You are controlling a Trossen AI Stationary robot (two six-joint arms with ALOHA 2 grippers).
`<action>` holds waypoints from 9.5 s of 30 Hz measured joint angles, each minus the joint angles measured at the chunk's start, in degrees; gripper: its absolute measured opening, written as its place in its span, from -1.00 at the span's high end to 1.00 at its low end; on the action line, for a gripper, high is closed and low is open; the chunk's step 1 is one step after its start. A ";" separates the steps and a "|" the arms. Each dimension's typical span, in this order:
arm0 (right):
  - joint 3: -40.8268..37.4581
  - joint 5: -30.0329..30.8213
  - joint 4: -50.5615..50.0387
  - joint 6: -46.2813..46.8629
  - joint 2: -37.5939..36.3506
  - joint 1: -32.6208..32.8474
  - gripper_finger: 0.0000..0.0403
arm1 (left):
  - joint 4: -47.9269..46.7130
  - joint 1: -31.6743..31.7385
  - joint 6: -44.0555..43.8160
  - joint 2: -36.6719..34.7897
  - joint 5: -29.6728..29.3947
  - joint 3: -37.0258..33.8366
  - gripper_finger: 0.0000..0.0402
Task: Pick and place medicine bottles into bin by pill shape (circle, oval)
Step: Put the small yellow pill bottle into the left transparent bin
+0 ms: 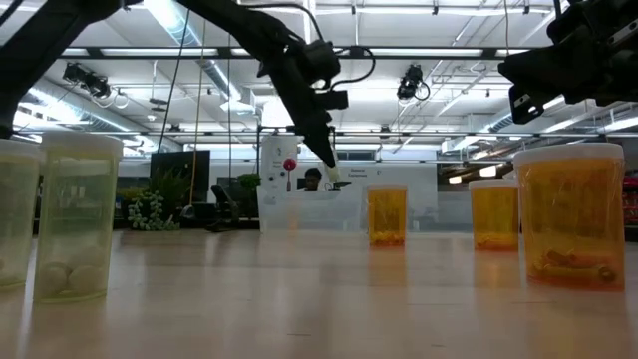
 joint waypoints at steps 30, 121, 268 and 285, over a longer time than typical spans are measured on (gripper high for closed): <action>0.01 0.00 -0.02 0.00 0.00 -0.01 0.73 | -5.31 1.42 -4.47 3.71 5.33 6.25 0.36; 0.00 0.01 -0.04 0.00 0.01 0.00 0.73 | -11.83 -13.21 -11.23 -8.57 -0.22 -6.47 -0.07; 0.00 0.01 -0.04 0.00 0.00 -0.01 0.73 | -13.77 -70.65 -79.42 -15.84 -4.36 -22.18 0.01; -0.01 0.00 -0.04 0.00 0.02 0.01 0.73 | -15.54 -69.91 -70.85 -7.57 -8.02 -22.25 -0.11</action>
